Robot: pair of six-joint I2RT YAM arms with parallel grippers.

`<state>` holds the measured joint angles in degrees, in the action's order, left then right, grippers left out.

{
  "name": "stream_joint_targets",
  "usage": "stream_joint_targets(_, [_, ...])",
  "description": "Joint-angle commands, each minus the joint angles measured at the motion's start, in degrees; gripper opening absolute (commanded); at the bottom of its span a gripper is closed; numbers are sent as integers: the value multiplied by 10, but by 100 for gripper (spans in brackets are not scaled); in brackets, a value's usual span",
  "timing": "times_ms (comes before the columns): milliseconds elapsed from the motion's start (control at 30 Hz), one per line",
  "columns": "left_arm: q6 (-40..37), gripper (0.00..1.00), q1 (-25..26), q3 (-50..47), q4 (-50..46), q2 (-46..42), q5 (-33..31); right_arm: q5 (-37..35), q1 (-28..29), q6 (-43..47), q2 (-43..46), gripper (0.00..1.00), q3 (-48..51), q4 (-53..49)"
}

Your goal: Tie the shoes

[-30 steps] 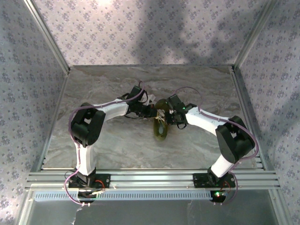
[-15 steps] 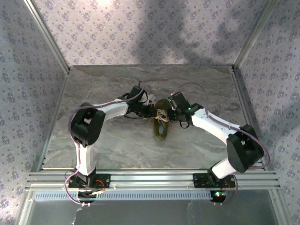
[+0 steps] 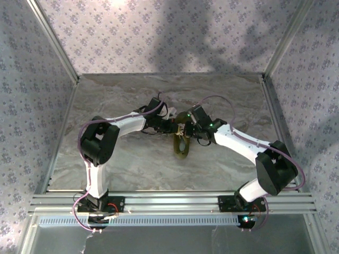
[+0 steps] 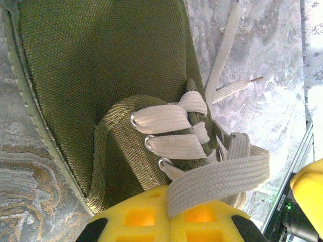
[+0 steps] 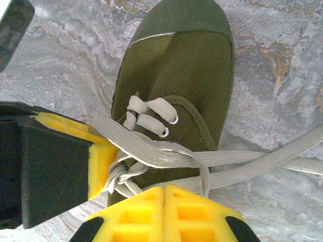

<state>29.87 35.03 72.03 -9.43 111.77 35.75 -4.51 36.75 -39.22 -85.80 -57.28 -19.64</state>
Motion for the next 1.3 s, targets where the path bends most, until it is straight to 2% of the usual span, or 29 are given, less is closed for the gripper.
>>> stream_joint_targets(0, [-11,0,6,18,-11,-9,9,-5,-1,-62,-11,0,4,11])
stream_joint_targets(267, [-12,0,6,16,-9,-10,9,11,-13,-82,-37,1,5,15])
stream_joint_targets(900, [-12,0,7,12,-9,-11,8,29,-17,-95,-43,18,16,20])
stream_joint_targets(1267, [-13,0,8,14,-10,-9,8,49,-20,-96,-60,22,14,34])
